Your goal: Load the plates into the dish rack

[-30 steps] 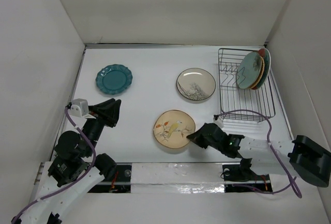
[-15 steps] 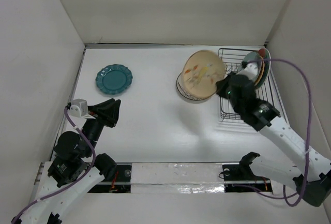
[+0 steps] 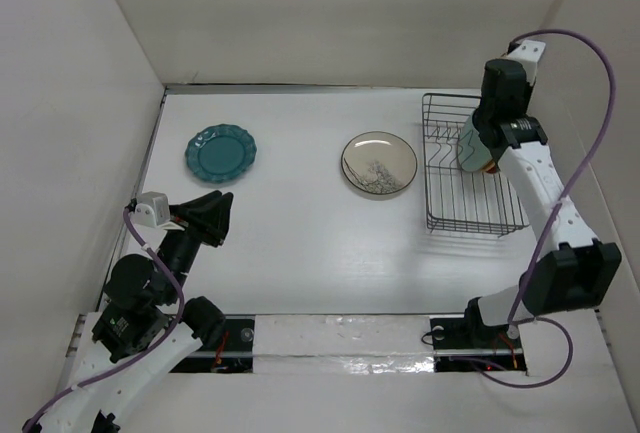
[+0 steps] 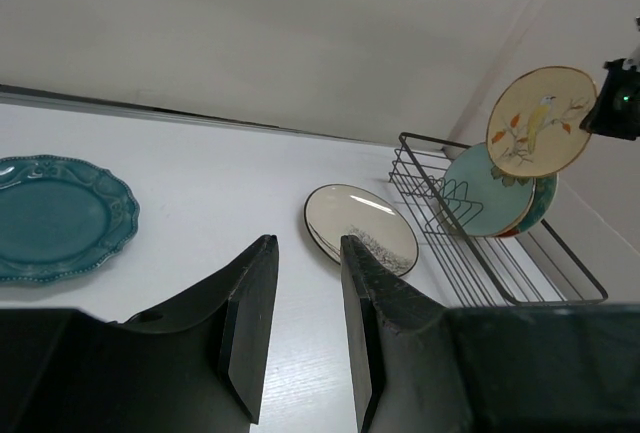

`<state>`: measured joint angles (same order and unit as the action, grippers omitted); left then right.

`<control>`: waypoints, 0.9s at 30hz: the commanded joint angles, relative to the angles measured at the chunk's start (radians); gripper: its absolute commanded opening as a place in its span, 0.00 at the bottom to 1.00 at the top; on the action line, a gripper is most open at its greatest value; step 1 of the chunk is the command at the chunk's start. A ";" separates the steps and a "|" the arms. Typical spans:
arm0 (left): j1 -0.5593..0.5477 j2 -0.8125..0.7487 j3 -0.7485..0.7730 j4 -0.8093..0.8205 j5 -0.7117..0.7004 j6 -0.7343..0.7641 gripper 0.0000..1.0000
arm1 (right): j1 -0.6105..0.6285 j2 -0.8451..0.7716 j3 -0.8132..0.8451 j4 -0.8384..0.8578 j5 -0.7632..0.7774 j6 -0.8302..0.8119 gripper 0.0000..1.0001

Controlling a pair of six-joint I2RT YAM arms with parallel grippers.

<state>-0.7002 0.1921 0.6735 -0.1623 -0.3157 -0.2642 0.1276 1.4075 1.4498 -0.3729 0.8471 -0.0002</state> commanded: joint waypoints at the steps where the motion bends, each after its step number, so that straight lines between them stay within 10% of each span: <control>1: -0.005 -0.002 -0.008 0.037 -0.016 -0.001 0.29 | -0.009 0.031 0.118 0.172 -0.022 -0.121 0.00; 27: -0.005 0.029 -0.008 0.040 -0.040 0.003 0.29 | -0.007 0.185 -0.157 0.161 -0.197 0.092 0.00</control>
<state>-0.7002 0.2028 0.6731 -0.1619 -0.3450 -0.2642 0.1066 1.6291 1.2911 -0.3065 0.6773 0.0341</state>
